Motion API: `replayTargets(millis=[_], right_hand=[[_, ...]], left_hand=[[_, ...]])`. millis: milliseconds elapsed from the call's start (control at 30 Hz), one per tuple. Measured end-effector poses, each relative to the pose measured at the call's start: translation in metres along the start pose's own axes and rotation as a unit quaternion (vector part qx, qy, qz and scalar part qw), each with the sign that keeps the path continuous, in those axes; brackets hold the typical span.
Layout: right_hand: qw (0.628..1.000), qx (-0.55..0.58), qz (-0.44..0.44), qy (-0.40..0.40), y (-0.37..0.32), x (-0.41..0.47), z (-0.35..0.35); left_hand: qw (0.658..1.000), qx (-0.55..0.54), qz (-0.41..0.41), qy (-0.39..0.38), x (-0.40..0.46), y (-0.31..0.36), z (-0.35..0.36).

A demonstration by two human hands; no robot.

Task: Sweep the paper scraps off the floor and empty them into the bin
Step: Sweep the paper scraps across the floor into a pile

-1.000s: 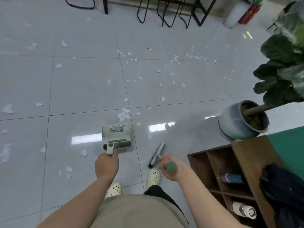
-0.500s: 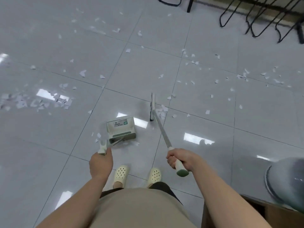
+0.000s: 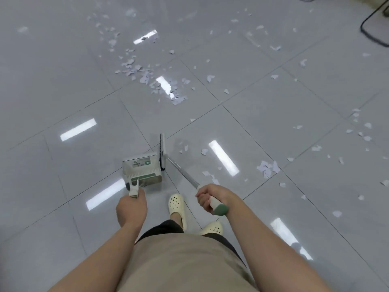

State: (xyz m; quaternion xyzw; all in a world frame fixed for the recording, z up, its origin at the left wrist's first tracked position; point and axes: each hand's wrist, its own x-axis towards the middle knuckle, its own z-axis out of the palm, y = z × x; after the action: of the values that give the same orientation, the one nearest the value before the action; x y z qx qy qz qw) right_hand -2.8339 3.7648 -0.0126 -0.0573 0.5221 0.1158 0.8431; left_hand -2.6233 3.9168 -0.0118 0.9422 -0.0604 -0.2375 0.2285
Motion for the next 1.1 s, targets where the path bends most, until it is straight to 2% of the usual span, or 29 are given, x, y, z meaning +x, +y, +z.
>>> replayTargets(millis=[133,267,367,467,633,800,933,1000,1100], right_hand=[[0.999,-0.009,0.021,0.032,0.007,0.007,-0.007],[0.988,0.115,0.003,0.106,0.02,-0.015,-0.053],[0.975,0.145,-0.019,0.169,0.019,-0.035,-0.076],[0.965,0.12,-0.042,0.231,0.007,-0.031,-0.063],[0.943,-0.003,-0.122,0.31,0.001,-0.014,0.001],[0.936,0.026,-0.185,0.299,-0.005,-0.022,0.05],[0.945,0.097,-0.209,0.23,-0.021,-0.019,0.089],[0.952,0.144,-0.192,0.188,-0.026,-0.01,0.109],[0.971,0.122,-0.144,0.146,-0.03,0.006,0.134]], left_hand=[[0.999,-0.008,-0.029,0.018,0.003,-0.011,-0.002],[0.999,-0.03,-0.039,0.001,0.004,-0.007,0.011],[0.998,-0.044,-0.039,-0.028,0.008,0.0,0.022],[0.996,-0.05,-0.027,-0.064,0.018,0.008,0.023],[0.991,-0.065,-0.027,-0.11,0.041,0.017,0.017],[0.984,-0.058,0.04,-0.165,0.058,0.022,0.015],[0.98,-0.032,0.083,-0.18,0.079,0.02,0.001],[0.98,-0.043,0.072,-0.178,0.091,0.021,-0.008],[0.983,-0.087,0.019,-0.162,0.11,0.022,-0.023]])
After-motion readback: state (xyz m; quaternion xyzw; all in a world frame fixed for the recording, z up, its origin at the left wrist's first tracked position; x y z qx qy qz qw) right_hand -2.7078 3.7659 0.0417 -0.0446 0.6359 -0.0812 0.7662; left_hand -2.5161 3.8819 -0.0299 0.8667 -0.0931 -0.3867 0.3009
